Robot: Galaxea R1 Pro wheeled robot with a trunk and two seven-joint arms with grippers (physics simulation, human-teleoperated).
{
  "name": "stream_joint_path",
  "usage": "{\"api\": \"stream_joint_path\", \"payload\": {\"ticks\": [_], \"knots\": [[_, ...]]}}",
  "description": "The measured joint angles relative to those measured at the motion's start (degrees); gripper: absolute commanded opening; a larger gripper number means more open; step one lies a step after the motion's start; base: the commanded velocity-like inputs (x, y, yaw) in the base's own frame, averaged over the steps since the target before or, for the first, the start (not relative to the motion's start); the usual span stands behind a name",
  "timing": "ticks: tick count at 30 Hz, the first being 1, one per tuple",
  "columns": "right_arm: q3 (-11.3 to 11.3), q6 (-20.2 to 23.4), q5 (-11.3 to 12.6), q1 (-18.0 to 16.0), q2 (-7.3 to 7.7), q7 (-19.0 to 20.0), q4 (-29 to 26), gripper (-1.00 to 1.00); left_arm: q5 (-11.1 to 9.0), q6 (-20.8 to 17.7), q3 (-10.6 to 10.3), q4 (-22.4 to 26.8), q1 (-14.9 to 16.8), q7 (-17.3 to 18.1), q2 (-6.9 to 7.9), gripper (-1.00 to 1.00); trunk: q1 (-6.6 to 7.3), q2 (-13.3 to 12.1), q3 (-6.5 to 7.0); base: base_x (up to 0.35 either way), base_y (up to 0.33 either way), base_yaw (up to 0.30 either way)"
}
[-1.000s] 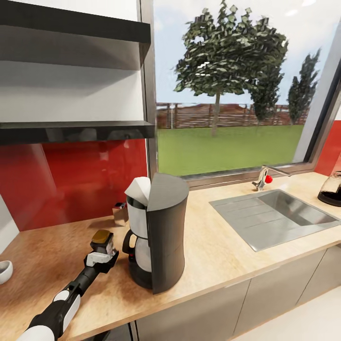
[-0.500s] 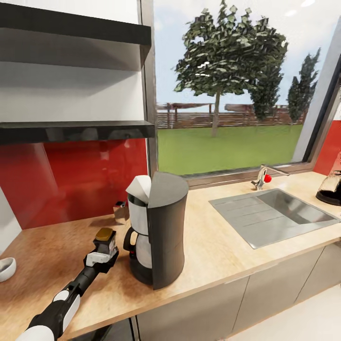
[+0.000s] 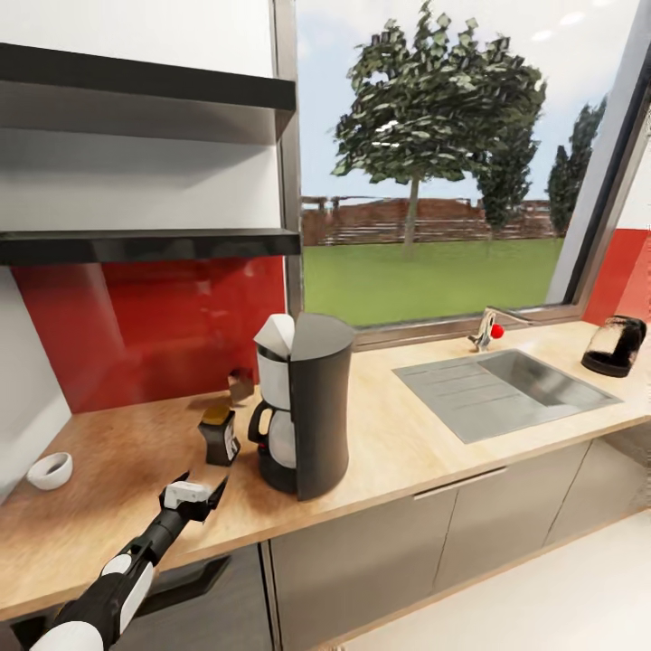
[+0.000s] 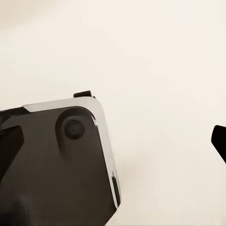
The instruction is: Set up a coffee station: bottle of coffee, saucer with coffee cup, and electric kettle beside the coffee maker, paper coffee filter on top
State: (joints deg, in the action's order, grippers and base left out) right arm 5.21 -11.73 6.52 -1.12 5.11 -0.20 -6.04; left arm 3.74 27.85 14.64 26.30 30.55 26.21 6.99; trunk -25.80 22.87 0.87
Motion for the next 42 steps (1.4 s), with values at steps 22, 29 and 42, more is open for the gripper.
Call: {"api": "stream_joint_path", "payload": {"ticks": [22, 29, 42], "knots": [[0.2, -0.2, 0.2, 0.0, -0.16, -0.1, -0.2, 1.0, -0.2, -0.1, -0.1, 8.5, -1.5, 0.5, -0.17, 1.0, 0.04, 0.0, 0.0, -0.14, 0.0, 0.0], [0.1, -0.2, 0.2, 0.0, -0.17, -0.1, -0.2, 1.0, -3.2, -0.6, -0.2, 20.1, -8.4, 0.6, -0.35, 1.0, 0.03, 0.0, -0.01, 0.0, 0.0, -0.18], [0.1, -0.2, 0.2, 0.0, -0.26, -0.1, -0.2, 1.0, -4.0, -0.6, -0.4, 19.9, -9.0, 0.8, -2.06, 1.0, 0.0, 0.0, 0.0, -0.201, 0.0, -0.122]]}}
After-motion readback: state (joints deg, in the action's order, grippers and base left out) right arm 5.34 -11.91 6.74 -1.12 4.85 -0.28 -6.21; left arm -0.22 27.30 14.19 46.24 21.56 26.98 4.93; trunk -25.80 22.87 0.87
